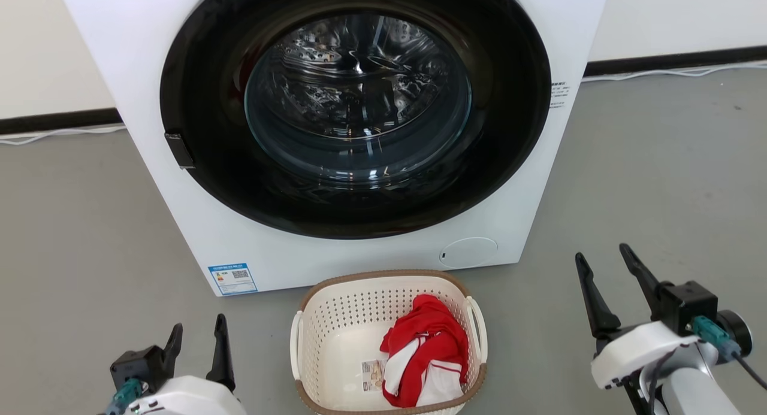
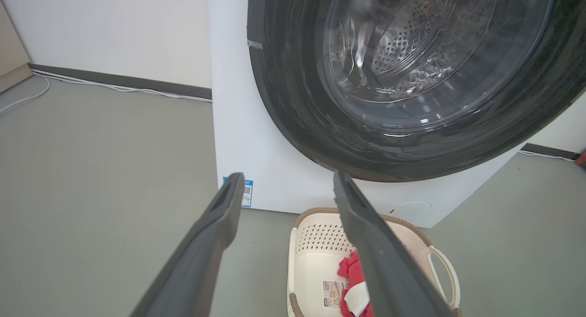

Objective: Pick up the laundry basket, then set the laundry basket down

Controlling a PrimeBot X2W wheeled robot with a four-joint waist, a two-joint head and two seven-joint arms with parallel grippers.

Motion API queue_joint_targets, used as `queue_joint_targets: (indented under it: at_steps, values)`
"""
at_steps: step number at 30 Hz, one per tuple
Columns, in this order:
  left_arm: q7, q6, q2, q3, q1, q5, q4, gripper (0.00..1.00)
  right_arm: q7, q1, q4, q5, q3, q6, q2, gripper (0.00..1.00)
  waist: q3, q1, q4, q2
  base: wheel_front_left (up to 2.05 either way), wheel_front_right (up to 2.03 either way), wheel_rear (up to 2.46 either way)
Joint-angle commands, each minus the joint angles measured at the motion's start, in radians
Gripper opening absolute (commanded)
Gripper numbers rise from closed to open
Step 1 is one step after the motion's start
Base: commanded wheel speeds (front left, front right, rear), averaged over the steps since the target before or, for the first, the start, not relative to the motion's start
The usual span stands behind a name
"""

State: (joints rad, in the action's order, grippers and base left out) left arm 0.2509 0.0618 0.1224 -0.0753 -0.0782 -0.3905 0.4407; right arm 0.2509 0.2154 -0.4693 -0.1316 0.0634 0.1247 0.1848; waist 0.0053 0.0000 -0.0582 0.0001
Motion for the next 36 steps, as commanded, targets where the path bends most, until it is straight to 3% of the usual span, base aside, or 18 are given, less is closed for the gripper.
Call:
queue_joint_targets:
  at_steps: [1, 25, 26, 36]
  values:
    - [0.011, 0.004, 0.005, 0.043, -0.007, 0.016, -0.040, 1.00, 0.011, -0.005, 0.039, 0.016, 0.013, 0.006, 0.007, 1.00, -0.007, 0.0000, 0.001, -0.0001, 0.00, 0.00, 0.00]
    - [0.011, -0.012, -0.031, 0.113, 0.043, 0.062, -0.070, 1.00, 0.011, -0.076, 0.034, 0.025, -0.039, 0.006, -0.025, 1.00, -0.032, 0.0000, 0.027, -0.0001, 0.00, 0.00, 0.00]
    - [0.000, -0.002, -0.038, 0.082, 0.066, 0.048, -0.049, 0.00, 0.000, -0.077, 0.011, 0.010, -0.059, 0.000, -0.033, 0.00, -0.032, 0.0000, 0.027, -0.0001, 0.00, 0.00, 0.00]
    - [-0.029, -0.011, -0.051, 0.088, 0.075, -0.023, -0.016, 0.00, -0.028, -0.096, -0.014, -0.072, -0.070, -0.001, -0.054, 0.00, -0.033, 0.0022, 0.029, -0.0001, 0.00, 0.00, 0.00]
